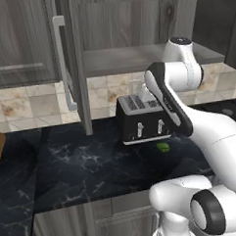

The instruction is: Pick the avocado from the counter and place it in the cabinet. Then close the cabinet.

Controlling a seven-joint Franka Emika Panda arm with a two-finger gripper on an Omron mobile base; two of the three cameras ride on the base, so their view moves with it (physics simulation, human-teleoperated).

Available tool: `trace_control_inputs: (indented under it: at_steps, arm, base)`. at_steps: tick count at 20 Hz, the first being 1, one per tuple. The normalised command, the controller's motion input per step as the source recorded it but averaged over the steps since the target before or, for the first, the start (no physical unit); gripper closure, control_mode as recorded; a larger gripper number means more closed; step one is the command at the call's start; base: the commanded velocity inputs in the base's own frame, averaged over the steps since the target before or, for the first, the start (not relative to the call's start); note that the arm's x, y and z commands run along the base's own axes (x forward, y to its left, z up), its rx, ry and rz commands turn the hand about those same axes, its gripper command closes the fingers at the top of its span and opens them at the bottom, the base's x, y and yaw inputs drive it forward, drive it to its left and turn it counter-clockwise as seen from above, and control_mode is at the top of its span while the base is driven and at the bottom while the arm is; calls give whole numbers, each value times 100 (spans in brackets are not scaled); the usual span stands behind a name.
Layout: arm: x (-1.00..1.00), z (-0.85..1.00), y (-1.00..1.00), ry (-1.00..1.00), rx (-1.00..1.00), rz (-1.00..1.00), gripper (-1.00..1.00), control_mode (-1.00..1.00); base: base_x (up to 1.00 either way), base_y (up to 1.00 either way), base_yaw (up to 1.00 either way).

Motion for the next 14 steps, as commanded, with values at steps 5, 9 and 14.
trace_control_inputs:
  at_steps: [5,9,14]
  arm:
    - [-15,-19,-3,-5,0,0,-100,-100]
    - [-36,-40,-16,-8,0,0,-100,-100]
    - [-26,-45,-36,-1,0,0,-100,-100]
  base:
    - [0,0,0]
    - [0,0,0]
    - [0,0,0]
